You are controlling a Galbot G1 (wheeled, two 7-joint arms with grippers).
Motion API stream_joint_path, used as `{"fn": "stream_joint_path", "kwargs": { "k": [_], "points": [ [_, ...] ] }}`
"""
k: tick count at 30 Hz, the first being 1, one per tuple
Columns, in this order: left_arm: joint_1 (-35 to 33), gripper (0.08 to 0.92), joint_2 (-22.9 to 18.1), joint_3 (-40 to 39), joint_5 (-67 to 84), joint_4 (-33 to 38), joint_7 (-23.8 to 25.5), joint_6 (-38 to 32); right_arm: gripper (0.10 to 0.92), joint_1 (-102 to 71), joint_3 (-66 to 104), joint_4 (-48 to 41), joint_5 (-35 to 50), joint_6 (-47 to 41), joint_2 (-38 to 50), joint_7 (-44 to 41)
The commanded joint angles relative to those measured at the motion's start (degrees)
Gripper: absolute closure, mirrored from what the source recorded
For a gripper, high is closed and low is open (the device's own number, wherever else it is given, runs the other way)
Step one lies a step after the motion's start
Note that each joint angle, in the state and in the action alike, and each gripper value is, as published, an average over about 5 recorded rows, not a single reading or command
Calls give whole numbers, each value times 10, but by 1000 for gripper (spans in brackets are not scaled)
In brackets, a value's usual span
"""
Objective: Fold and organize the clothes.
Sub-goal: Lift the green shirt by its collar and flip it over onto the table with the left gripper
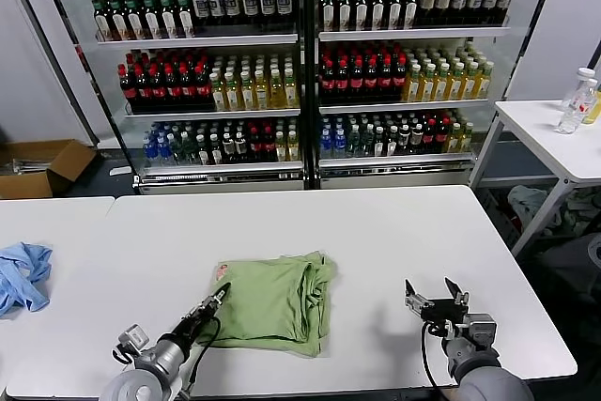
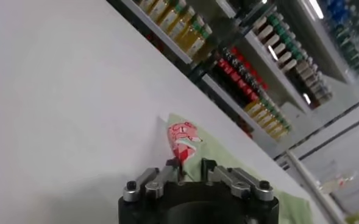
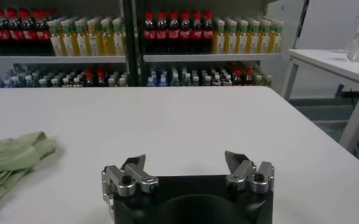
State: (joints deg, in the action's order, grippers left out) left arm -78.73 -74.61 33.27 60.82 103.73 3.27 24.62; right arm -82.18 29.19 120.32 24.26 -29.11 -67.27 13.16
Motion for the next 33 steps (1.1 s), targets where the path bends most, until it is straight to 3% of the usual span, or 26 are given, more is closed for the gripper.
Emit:
{"fn": "stream_joint_path", "kwargs": {
  "k": [1, 6, 12, 19, 22, 25, 28, 33],
  "points": [
    [4, 736, -8, 14, 119, 0, 11, 3, 203, 3, 3, 2, 3, -1, 2, 1],
    [0, 875, -16, 38, 175, 14, 8, 4, 203, 1, 6, 4, 5, -2, 1, 1],
    [-10, 907, 6, 142, 188, 45, -4, 9, 203, 3, 3, 2, 6, 0, -1, 1],
    [-15, 907, 128, 327, 58, 71, -14, -11, 203, 21, -13, -2, 9, 0, -3, 1],
    [-17, 907, 176, 362, -27, 99, -6, -13, 203, 24, -18, -1, 9, 0, -4, 1],
    [-17, 907, 188, 313, -116, 150, -4, -19, 203, 24, -17, 3, 10, 1, -4, 0],
    [-3, 907, 157, 194, -204, 182, -10, -32, 203, 19, -13, 10, 11, 2, -4, 0],
    [36, 907, 79, -49, -427, 116, -20, -63, 203, 0, 1, 27, 12, 4, 1, -2]
  ]
}}
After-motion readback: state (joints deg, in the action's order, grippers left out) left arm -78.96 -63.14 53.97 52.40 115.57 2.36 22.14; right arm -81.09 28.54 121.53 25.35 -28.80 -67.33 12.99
